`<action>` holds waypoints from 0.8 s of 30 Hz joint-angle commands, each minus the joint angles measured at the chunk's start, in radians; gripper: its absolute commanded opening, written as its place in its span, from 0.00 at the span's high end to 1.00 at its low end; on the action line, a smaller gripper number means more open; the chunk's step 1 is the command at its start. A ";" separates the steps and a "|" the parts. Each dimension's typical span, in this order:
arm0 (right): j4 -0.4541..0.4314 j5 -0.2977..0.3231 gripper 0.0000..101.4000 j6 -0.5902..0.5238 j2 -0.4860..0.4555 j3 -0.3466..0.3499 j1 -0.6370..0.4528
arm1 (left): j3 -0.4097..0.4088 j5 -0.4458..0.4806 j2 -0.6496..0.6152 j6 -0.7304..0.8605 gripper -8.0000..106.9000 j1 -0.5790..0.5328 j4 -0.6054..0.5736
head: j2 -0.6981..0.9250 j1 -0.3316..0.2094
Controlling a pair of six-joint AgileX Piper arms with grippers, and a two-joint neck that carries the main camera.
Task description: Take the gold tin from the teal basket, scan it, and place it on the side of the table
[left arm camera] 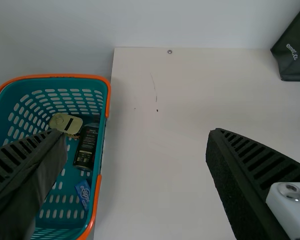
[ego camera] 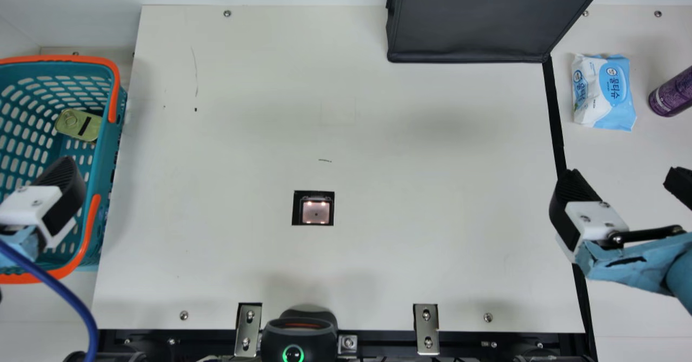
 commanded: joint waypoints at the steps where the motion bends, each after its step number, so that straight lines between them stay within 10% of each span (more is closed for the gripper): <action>1: 0.000 0.000 0.06 0.000 0.000 0.000 0.000 | 0.000 0.000 0.000 0.000 0.15 0.000 0.000 | 0.025 -0.029; 24: 0.000 0.001 0.06 0.000 0.000 0.000 0.000 | 0.000 0.000 0.000 0.000 0.15 0.000 0.000 | 0.351 -0.029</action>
